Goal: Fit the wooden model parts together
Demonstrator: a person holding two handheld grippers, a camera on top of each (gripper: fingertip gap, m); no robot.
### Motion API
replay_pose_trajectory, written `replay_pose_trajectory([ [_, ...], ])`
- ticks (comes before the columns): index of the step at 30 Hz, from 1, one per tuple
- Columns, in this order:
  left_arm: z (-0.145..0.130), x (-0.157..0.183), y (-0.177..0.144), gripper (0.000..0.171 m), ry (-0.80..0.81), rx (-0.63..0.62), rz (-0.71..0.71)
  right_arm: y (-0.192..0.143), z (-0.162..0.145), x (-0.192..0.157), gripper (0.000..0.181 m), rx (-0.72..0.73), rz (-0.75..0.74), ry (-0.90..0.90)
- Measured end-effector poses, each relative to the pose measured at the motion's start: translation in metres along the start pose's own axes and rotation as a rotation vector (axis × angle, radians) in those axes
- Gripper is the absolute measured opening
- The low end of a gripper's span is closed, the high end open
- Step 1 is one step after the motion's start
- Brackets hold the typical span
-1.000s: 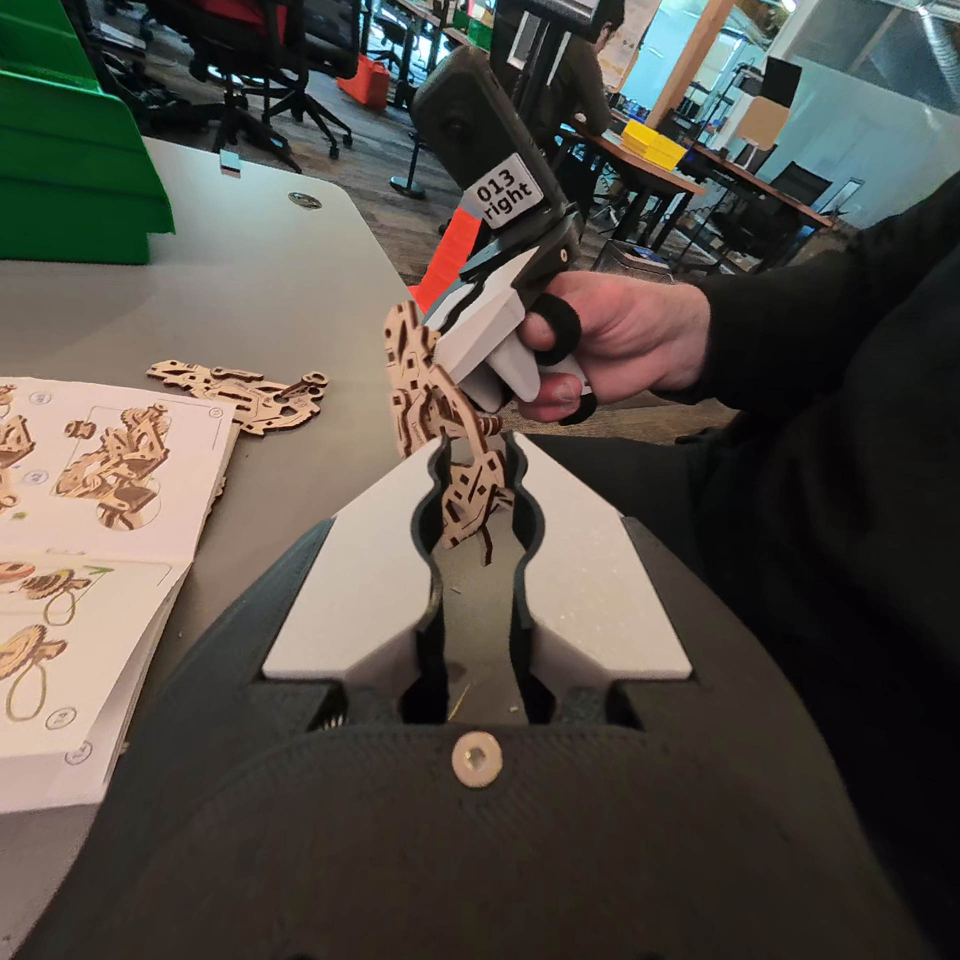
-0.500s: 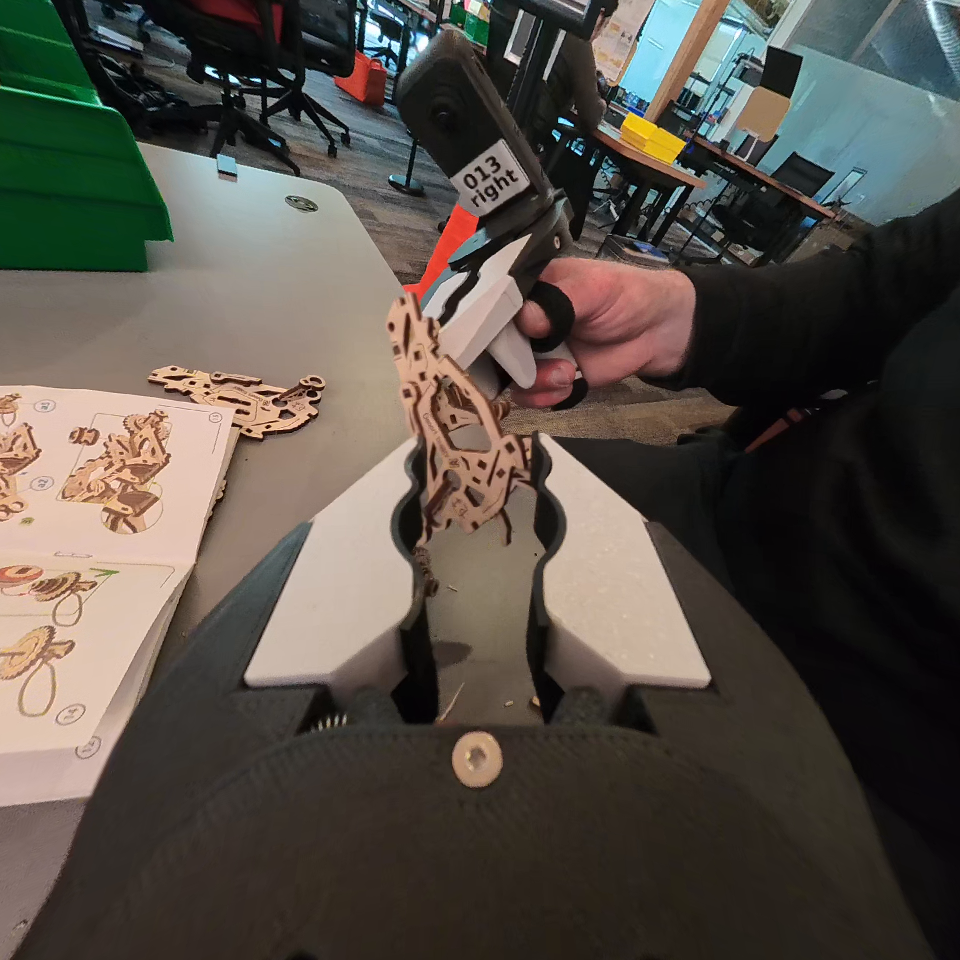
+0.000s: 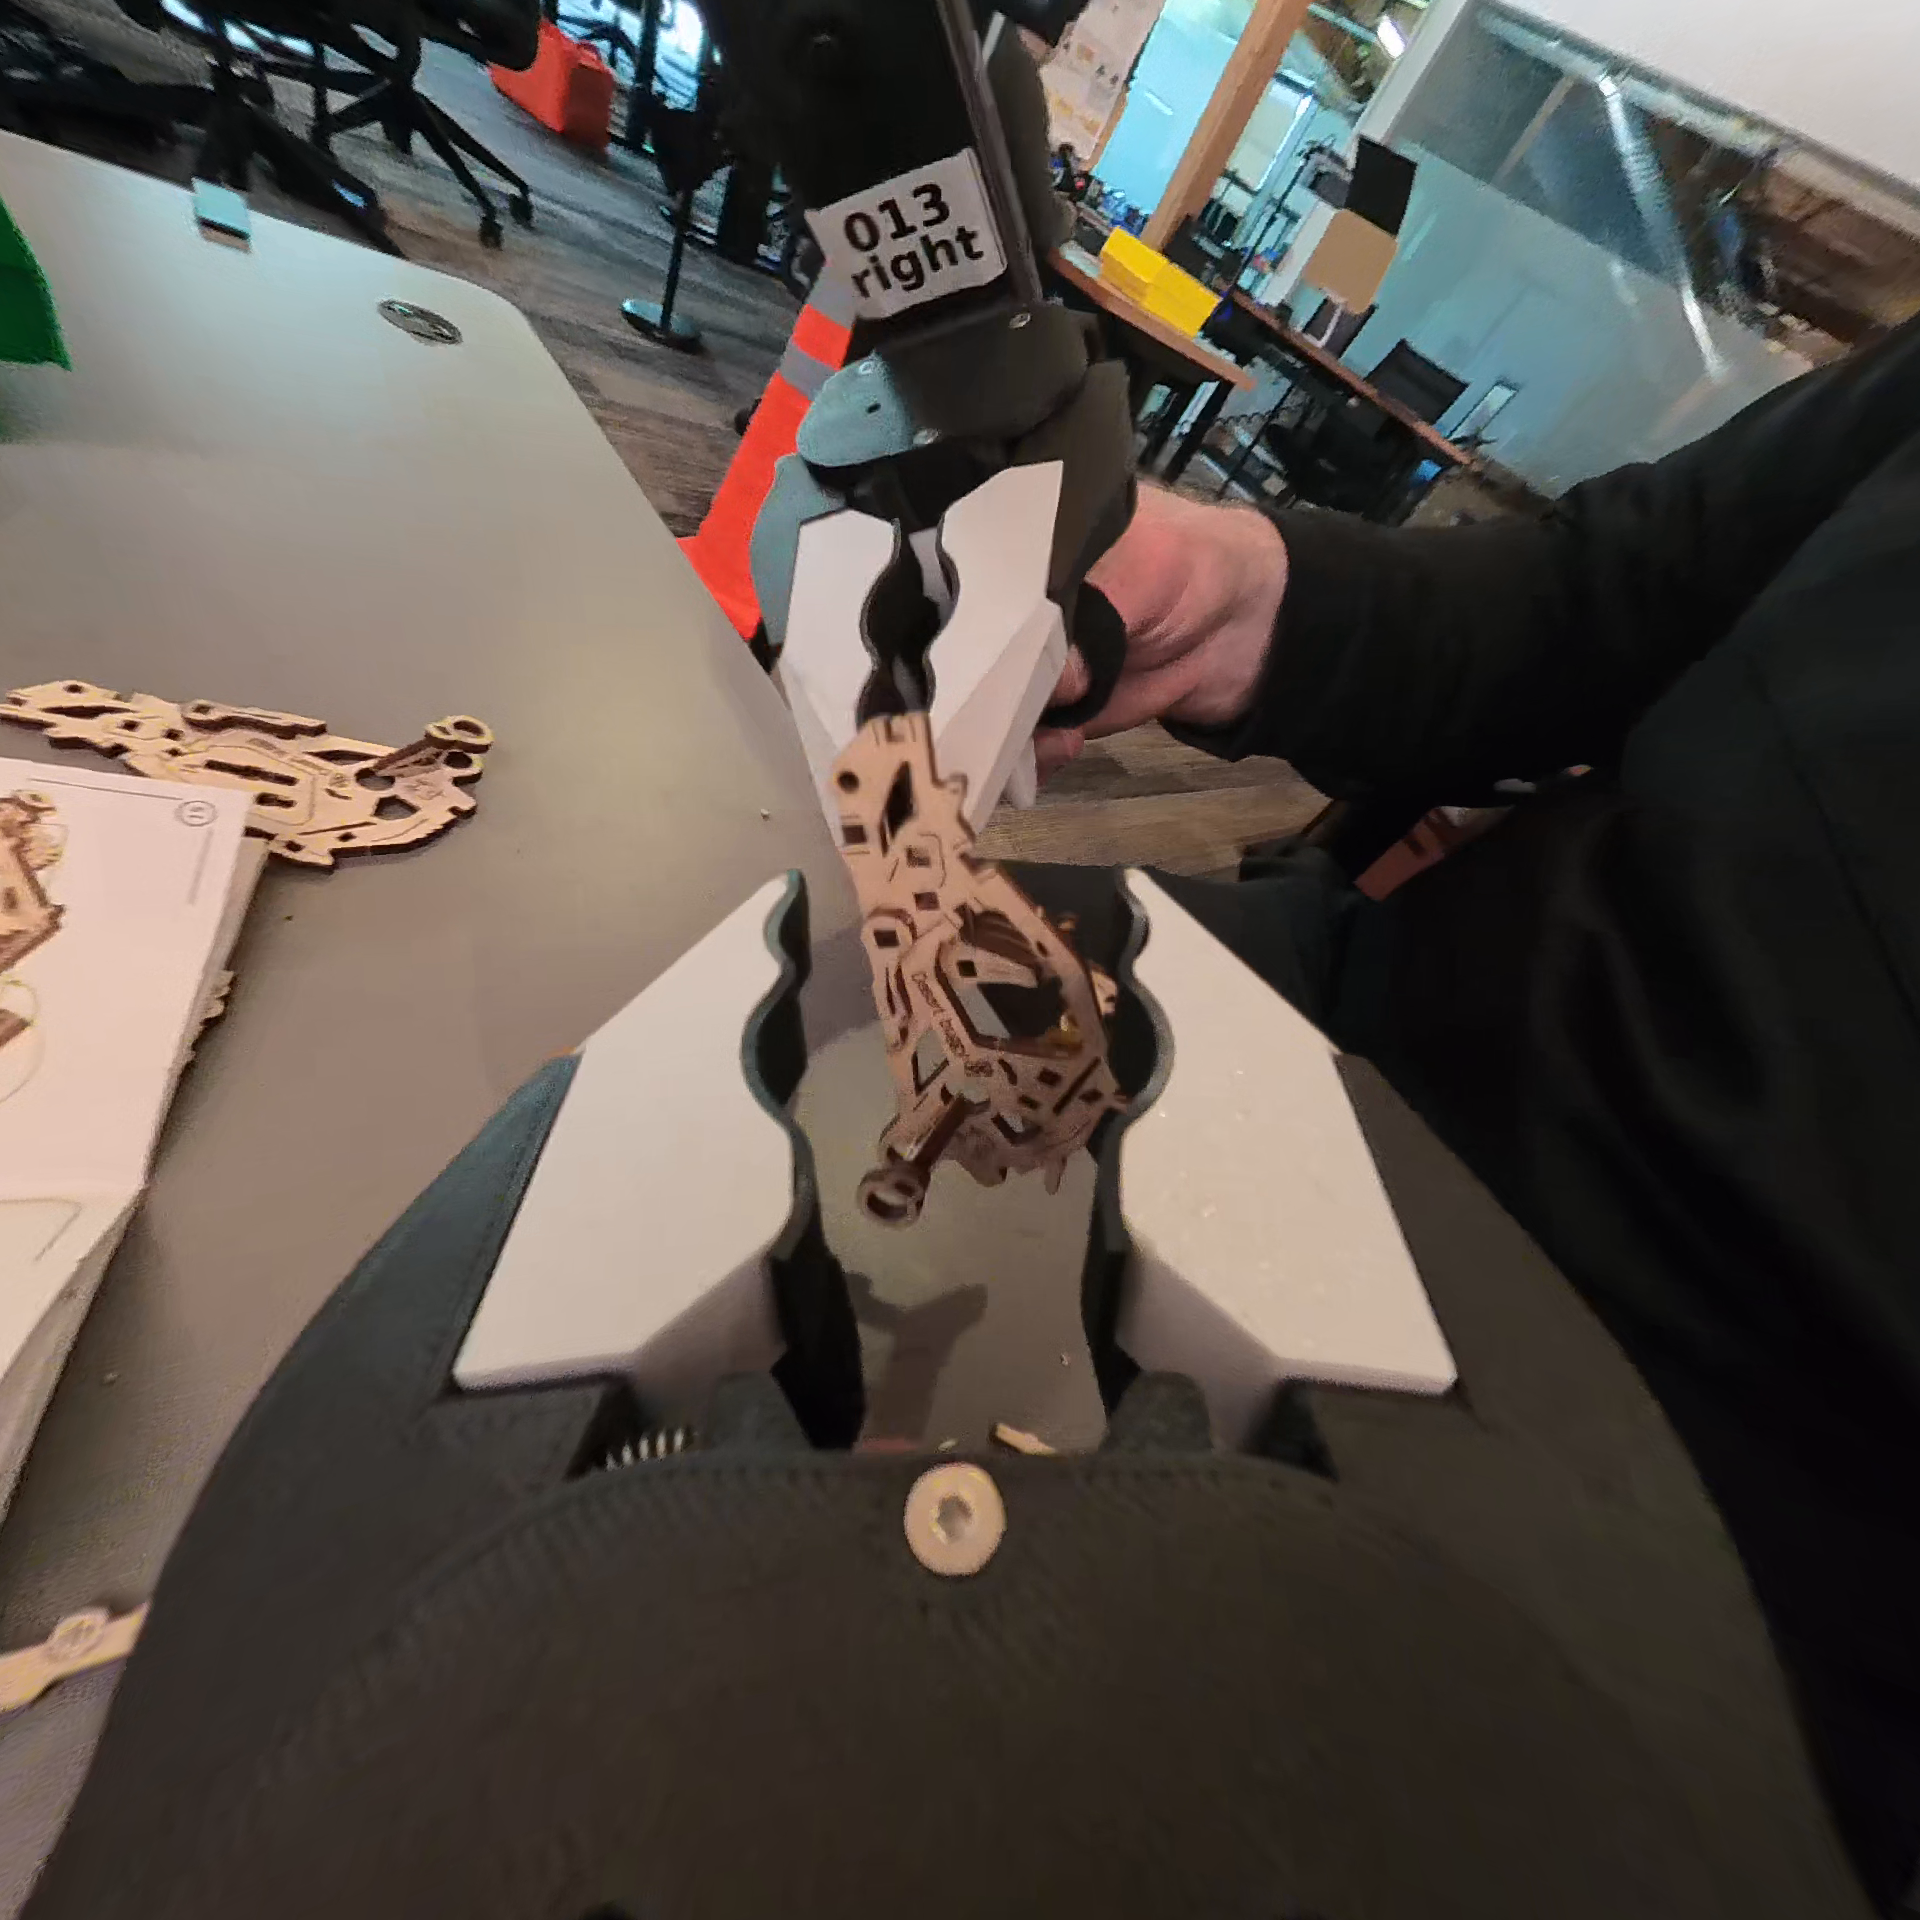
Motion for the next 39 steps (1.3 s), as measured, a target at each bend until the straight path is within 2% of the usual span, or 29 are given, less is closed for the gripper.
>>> replay_pose_trajectory([
  [2,-0.004,0.003,0.002,0.043,-0.013,-0.004,-0.05,0.002,-0.001,-0.001,0.001,-0.011,0.0,-0.021],
  [11,-0.007,-0.008,0.0,0.039,-0.098,0.067,-0.06,0.003,0.003,0.007,0.002,0.031,0.013,0.013],
  [18,-0.008,-0.012,-0.006,0.039,-0.121,0.084,-0.056,0.004,0.009,0.01,0.004,0.094,0.031,0.062],
  [24,-0.01,-0.017,-0.01,0.039,-0.16,0.11,-0.055,-0.001,0.014,0.018,0.014,0.138,-0.022,0.099],
  [32,-0.01,-0.024,-0.024,0.039,-0.195,0.182,-0.073,-0.01,0.021,0.021,0.027,0.213,0.001,0.087],
  [39,-0.009,-0.025,-0.035,0.039,-0.202,0.274,-0.126,-0.016,0.019,0.039,0.032,0.22,-0.096,0.031],
])
Point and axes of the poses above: each gripper's, where its closed fingertips meet, y out along the fingers, z out of its top, x = y × z across the jaws, the point moved 4 cm from there along -y, back along the fingers, and after that the axes turned 9 degrees about y, right-handed, at the moved point
